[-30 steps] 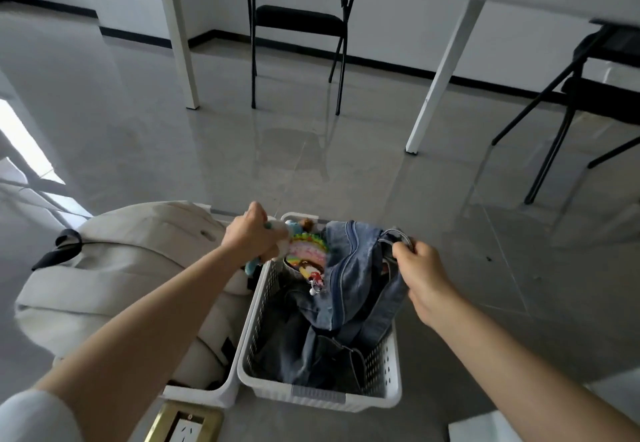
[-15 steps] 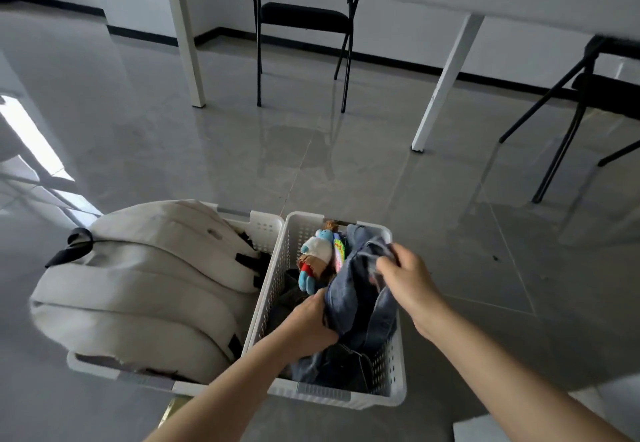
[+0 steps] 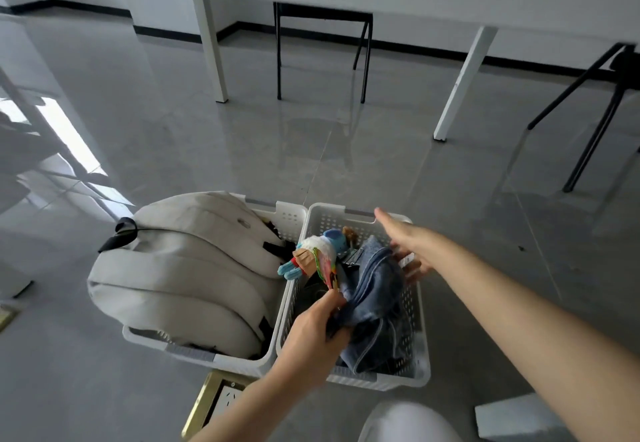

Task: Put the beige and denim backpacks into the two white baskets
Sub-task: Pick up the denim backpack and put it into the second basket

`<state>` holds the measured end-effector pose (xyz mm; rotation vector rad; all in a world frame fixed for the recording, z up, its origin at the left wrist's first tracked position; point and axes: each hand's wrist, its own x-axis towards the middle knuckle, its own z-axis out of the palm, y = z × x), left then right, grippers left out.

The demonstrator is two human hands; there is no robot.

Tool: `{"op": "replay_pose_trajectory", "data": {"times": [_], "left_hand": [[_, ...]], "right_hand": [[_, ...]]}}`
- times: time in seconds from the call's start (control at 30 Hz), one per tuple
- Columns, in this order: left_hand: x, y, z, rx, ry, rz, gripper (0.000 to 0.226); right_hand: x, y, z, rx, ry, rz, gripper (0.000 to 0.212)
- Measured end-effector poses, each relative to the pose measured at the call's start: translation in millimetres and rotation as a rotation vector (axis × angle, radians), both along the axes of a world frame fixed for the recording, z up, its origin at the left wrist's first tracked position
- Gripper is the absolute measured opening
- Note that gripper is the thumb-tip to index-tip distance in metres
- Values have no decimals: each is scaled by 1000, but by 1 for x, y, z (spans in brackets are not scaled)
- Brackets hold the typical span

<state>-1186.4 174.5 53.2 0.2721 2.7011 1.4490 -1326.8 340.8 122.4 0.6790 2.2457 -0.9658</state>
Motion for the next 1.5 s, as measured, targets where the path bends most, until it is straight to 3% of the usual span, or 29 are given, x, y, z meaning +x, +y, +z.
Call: {"op": "replay_pose_trajectory", "data": {"times": [0.07, 0.13, 0.23, 0.37, 0.47, 0.57, 0.6, 0.73, 0.8, 1.03, 1.13, 1.2, 1.37, 1.5], "left_hand": [[1, 1, -3, -1, -12, 7, 20], [0, 0, -1, -6, -24, 50, 28], [-8, 4, 11, -17, 32, 86, 45], [-32, 23, 49, -14, 192, 108, 51], [-47, 36, 74, 57, 271, 111, 55], [-54, 45, 91, 100, 332, 103, 55], [-54, 47, 96, 118, 345, 105, 54], [-45, 51, 103, 167, 347, 122, 52], [-37, 53, 91, 163, 294, 126, 47], [-18, 43, -12, -119, -62, 2, 17], [-30, 36, -22, -214, -28, 61, 21], [-40, 28, -22, -282, -90, 109, 25], [-40, 8, -35, -507, -268, -10, 30], [-29, 3, -33, -564, -213, -31, 32]], "right_hand": [[2, -12, -10, 97, -64, 103, 74], [3, -20, -23, 167, 67, 151, 54], [-5, -21, -13, 11, 285, -63, 36], [-24, -11, 34, -282, 477, -344, 38], [-31, 0, 65, -332, 547, -545, 8], [-38, 12, 82, -315, 632, -604, 12], [-39, 16, 86, -287, 665, -601, 13], [-48, 22, 91, -234, 742, -542, 50], [-50, 23, 84, -193, 736, -496, 54], [-9, 43, 6, 27, 509, -442, 37], [-12, 49, -1, -10, 532, -429, 22], [-23, 44, 5, -56, 593, -360, 25], [-22, 10, 7, -28, 590, -68, 19], [-20, 0, 0, -54, 575, -76, 13]]}}
